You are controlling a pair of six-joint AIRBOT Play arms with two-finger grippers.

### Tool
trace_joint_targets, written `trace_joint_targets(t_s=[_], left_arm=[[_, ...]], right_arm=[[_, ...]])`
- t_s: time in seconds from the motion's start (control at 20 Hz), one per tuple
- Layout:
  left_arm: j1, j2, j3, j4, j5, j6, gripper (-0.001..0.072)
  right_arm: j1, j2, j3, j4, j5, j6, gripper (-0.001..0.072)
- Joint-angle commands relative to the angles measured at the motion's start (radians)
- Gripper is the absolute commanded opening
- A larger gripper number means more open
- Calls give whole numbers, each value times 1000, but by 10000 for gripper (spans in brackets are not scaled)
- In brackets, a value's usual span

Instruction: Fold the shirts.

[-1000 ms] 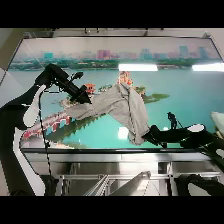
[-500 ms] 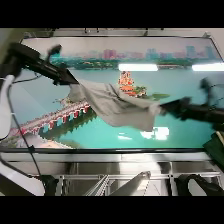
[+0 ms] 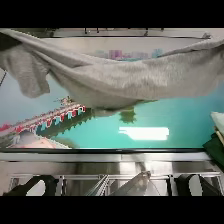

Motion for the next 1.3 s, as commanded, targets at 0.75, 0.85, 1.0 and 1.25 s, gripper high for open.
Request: trace_joint_targets(t_s=[0.75,0.85,1.0,1.25], left_arm=[[-82,-1021,81,-87,-183,-101,715],[-47,-1081,185,-87,-34,-175,715],[-19,-1061,199,-58,115,-200,714],[-41,-825,-116,80,149,-203,714]], right_arm=[[417,-988,-167,-211,-464,-158,710],[365,-986,-103,-227,-394,-172,710],[283,-959,-55,-227,-289,-172,704],[248,-947,-56,-436,-226,-115,701]])
